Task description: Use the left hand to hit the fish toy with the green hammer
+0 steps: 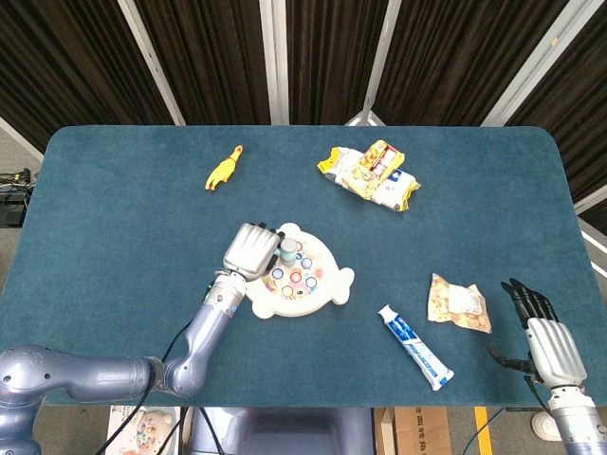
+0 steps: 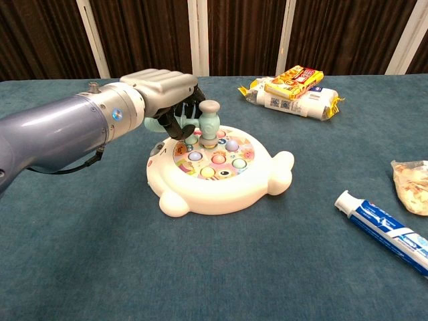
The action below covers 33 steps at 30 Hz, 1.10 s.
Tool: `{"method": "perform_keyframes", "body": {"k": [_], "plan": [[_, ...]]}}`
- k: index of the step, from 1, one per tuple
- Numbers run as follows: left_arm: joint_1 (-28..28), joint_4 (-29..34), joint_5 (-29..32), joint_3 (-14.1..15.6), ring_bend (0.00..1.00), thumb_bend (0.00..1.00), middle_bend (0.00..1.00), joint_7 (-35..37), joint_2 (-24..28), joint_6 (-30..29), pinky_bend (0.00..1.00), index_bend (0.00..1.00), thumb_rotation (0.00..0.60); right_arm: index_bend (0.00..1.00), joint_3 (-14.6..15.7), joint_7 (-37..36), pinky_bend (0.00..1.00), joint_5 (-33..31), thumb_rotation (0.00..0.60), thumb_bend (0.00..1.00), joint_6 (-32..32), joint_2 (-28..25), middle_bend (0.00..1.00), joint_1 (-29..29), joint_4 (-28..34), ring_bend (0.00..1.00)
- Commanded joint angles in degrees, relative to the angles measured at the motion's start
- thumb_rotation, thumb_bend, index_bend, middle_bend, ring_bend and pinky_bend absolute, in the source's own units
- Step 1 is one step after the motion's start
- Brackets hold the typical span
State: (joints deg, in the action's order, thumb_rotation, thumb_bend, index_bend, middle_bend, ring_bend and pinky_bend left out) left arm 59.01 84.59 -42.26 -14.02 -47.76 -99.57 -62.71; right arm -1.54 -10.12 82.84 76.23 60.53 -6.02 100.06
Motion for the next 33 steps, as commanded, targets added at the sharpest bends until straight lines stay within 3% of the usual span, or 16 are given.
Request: {"method": "perform_keyframes", "body": {"k": [1,12,19,25,33], "plan": [[0.0,-0.2,0.1,0.1,0.39,0.76,0.52,0.0,-0.2,0.0,0.52,0.63,0.6,0.0,0.0,0.0,0.0,0.0,0.6,0.23,0.0,0.0,0.0,0.0,0.0,0.0],[-0.1,1.2,-0.8,-0.7,0.39,0.76,0.52,0.9,0.5,-1.1,0.52,0.63,0.6,0.0,0.0,0.2,0.0,0.2,0.6,0.23,0.2,0.0,0.0,0.1,0.0,0.0],[-1.7,8.1,-3.1,-1.4,0.39,0.76,0.52,1.6,5.0,-4.3,0.52,0.63,0.6,0.0,0.2,0.3,0.0,0.0,0.6,0.23,-0.1,-0.1,0.0,0.1,0.1,0.0],[-7.1,14.7,-7.4,2.8,0.39,0.76,0.52,5.1,11.8,-6.8,0.52,0.63,0.6,0.0,0.1,0.9,0.0,0.4,0.6,0.23,0.5,0.0,0.0,0.2,-0.1,0.0],[-14.8,16.4,-14.4,10.0,0.39,0.76,0.52,12.5,19.0,-8.2,0.52,0.63,0.6,0.0,0.2,2.1,0.0,0.8,0.6,0.23,1.0,0.5,0.0,0.3,-0.2,0.0]]}}
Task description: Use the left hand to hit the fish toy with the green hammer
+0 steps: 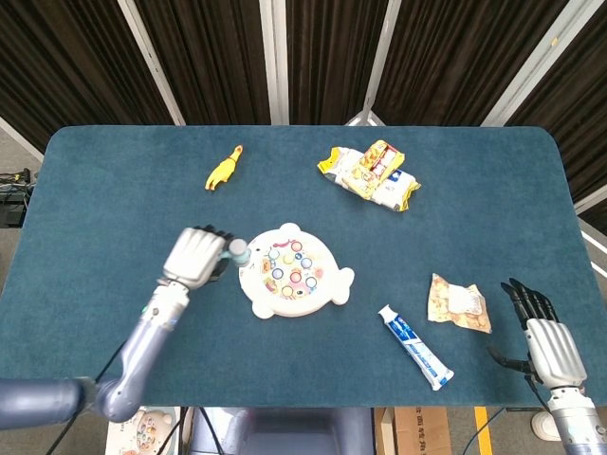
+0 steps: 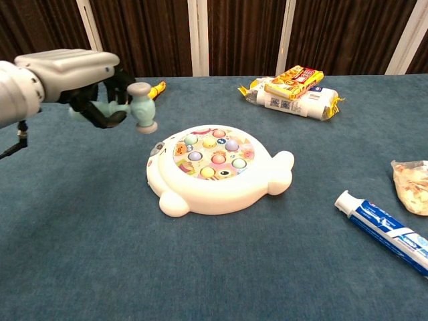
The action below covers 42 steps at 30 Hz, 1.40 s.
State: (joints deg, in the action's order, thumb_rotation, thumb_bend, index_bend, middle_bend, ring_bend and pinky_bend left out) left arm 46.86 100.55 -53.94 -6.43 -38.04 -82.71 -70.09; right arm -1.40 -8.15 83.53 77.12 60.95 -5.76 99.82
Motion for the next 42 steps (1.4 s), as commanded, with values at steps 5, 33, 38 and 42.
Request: {"method": "perform_keyframes", "body": {"k": [5,33,38,42], "plan": [[-6.4,-0.9,-7.1,6.0,0.39,0.76,0.52,6.5,4.4,-1.7,0.52,0.63,0.6,0.0,0.2,0.6,0.0,0.4,0.6,0.23,0.6,0.1,0.0,0.2,0.1,0.0],[-12.6,-24.8,-21.6,8.6,0.39,0.75,0.52,19.4,-4.5,1.9,0.52,0.62,0.6,0.0,0.1,1.3,0.0,0.3,0.6,0.23,0.6,0.2,0.0,0.3,0.0,0.0],[-13.3,-27.0,-22.2,8.4,0.39,0.74,0.52,21.3,-5.3,2.8,0.52,0.61,0.6,0.0,0.2,1.5,0.0,0.4,0.6,0.23,0.7,0.2,0.0,0.4,0.0,0.0],[-13.6,-28.0,-22.8,8.3,0.38,0.72,0.51,21.5,-5.6,3.5,0.51,0.6,0.6,0.0,0.1,1.5,0.0,0.4,0.6,0.23,0.8,0.2,0.0,0.4,0.0,0.0]]}}
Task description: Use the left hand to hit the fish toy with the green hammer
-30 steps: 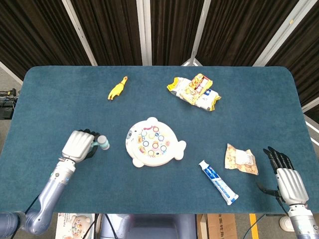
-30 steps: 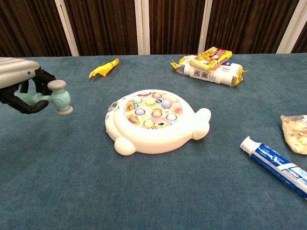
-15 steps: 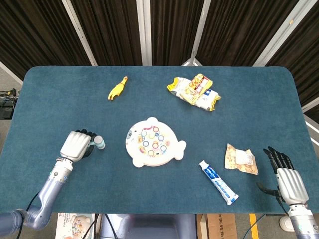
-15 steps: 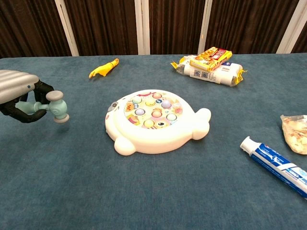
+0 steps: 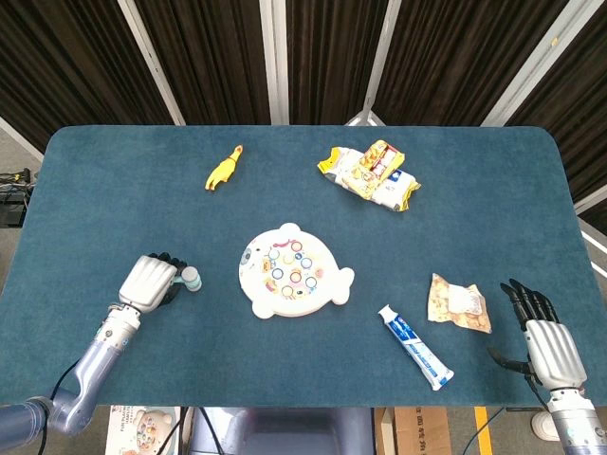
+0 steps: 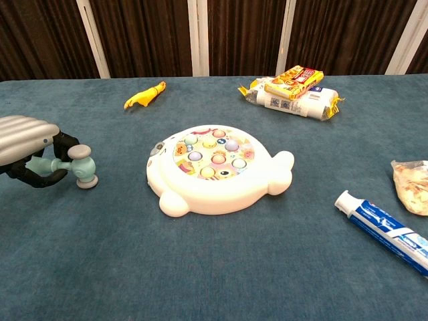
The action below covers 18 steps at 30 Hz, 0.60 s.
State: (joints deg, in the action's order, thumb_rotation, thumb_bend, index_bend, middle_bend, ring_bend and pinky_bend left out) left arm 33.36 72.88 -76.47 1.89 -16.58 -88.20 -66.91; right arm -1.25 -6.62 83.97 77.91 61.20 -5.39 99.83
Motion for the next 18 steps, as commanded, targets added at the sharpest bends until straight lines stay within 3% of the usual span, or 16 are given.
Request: {"method": "perform_keyframes", "body": {"k": [1,10,18], "plan": [[-0.2,-0.4,-0.3,-0.1,0.37,0.71,0.51,0.0,-0.1,0.5,0.51,0.6,0.6,0.0,0.0,-0.1,0.0,0.0,0.6,0.23,0.0,0.0,0.0,0.0,0.0,0.0],[-1.0,-0.2,-0.6,-0.4,0.33,0.57,0.46,-0.6,0.6,2.4,0.47,0.54,0.6,0.0,0.0,-0.2,0.0,0.2,0.6,0.23,0.1,-0.1,0.0,0.0,0.0,0.0],[-1.9,0.2,-0.2,-0.8,0.31,0.52,0.42,-1.4,1.4,3.4,0.45,0.51,0.6,0.0,0.0,-0.1,0.0,0.3,0.6,0.23,0.3,0.0,0.0,0.1,0.1,0.0]]}}
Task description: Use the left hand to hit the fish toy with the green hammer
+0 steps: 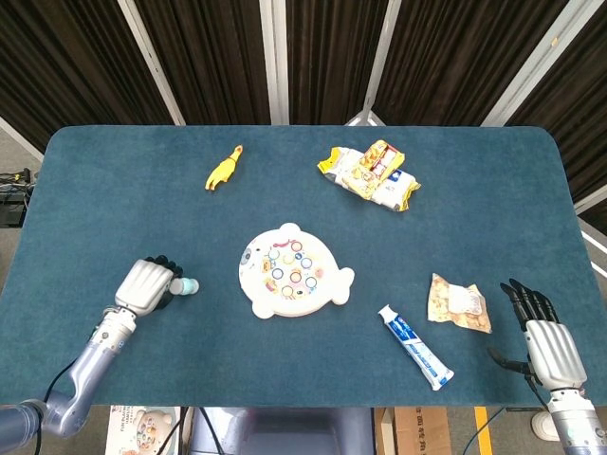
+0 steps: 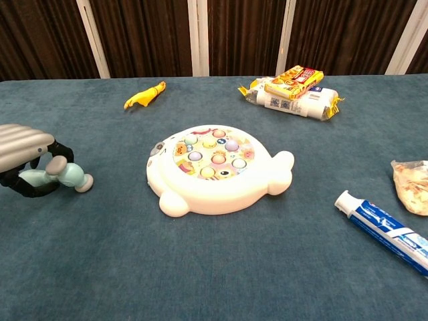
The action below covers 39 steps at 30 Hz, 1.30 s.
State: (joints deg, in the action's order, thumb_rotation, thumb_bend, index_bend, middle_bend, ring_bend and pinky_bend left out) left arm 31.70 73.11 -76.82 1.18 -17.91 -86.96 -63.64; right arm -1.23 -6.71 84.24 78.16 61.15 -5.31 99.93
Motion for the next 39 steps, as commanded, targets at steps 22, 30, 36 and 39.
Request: {"method": "perform_keyframes", "body": {"k": [22,30,36,39], "plan": [[-1.7,0.6,0.5,-2.1,0.29,0.47,0.39,-1.0,1.3,0.5,0.42,0.47,0.6,0.0,0.1,0.1,0.0,0.2,0.6,0.23,0.2,0.0,0.0,0.1,0.2,0.0],[-1.8,1.4,1.7,-2.9,0.28,0.37,0.37,-2.9,1.5,1.2,0.41,0.45,0.6,0.0,0.1,0.0,0.0,0.2,0.6,0.23,0.2,0.0,0.0,0.1,0.2,0.0],[-2.1,1.9,2.4,-3.4,0.27,0.31,0.35,-3.9,1.7,1.1,0.39,0.42,0.6,0.0,0.1,0.1,0.0,0.3,0.6,0.23,0.2,-0.1,0.0,0.1,0.3,0.0],[-2.3,1.9,2.4,-3.7,0.26,0.31,0.34,-4.1,1.7,0.7,0.39,0.42,0.6,0.0,0.1,0.1,0.0,0.3,0.6,0.23,0.2,-0.1,0.0,0.1,0.4,0.0]]}}
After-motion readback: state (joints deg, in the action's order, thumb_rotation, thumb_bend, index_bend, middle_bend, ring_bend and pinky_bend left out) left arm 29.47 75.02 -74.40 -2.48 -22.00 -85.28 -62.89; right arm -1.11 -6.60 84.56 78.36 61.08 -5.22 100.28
